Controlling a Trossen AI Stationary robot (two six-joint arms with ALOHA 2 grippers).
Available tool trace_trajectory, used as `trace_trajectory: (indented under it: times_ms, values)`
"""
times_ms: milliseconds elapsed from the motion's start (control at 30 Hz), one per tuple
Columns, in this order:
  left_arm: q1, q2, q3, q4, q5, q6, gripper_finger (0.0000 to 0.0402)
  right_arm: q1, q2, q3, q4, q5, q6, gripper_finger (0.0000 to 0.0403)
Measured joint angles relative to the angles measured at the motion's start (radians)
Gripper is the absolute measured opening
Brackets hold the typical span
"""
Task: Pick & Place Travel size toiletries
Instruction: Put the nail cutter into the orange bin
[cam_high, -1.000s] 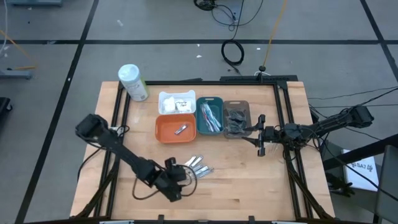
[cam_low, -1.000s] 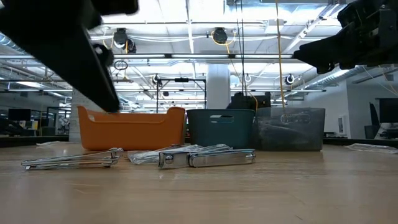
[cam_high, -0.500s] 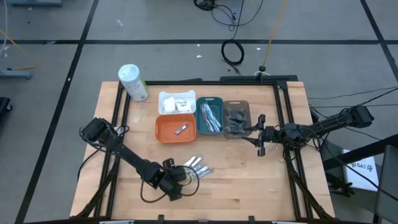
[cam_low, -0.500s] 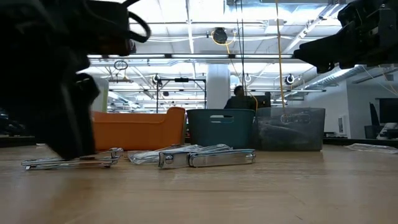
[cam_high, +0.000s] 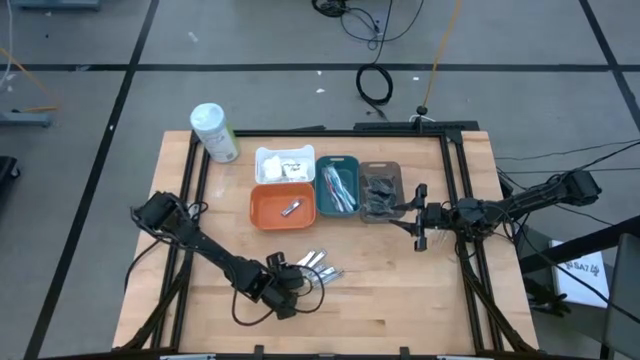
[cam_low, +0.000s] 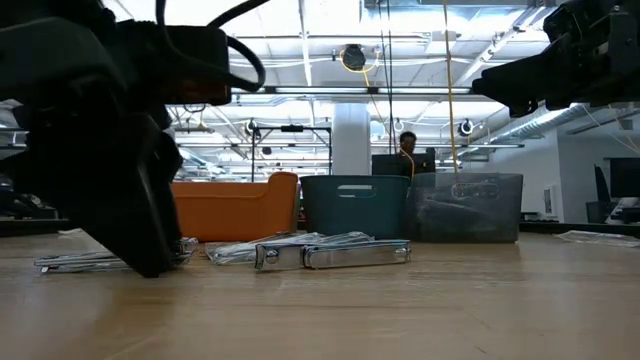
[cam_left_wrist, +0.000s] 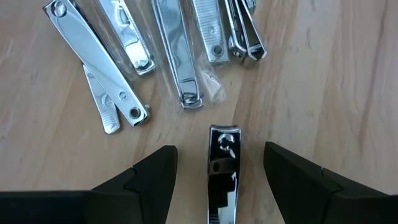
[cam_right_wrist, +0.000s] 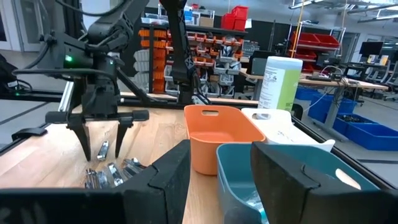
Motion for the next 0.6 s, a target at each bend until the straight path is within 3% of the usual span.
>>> trace_trajectory:
  times_ms: [233,600]
  values:
    - [0.003,0.002,-0.003,0.004,0.013,0.021,0.0220,0.000,0.002,0.000,-0.003,0.000,0.000,0.0155]
    - [0.014,-0.004,-0.004,0.013,0.043,0.061,0.0045,0.000,0.002,0.000,-0.003,0.000,0.000,0.0155]
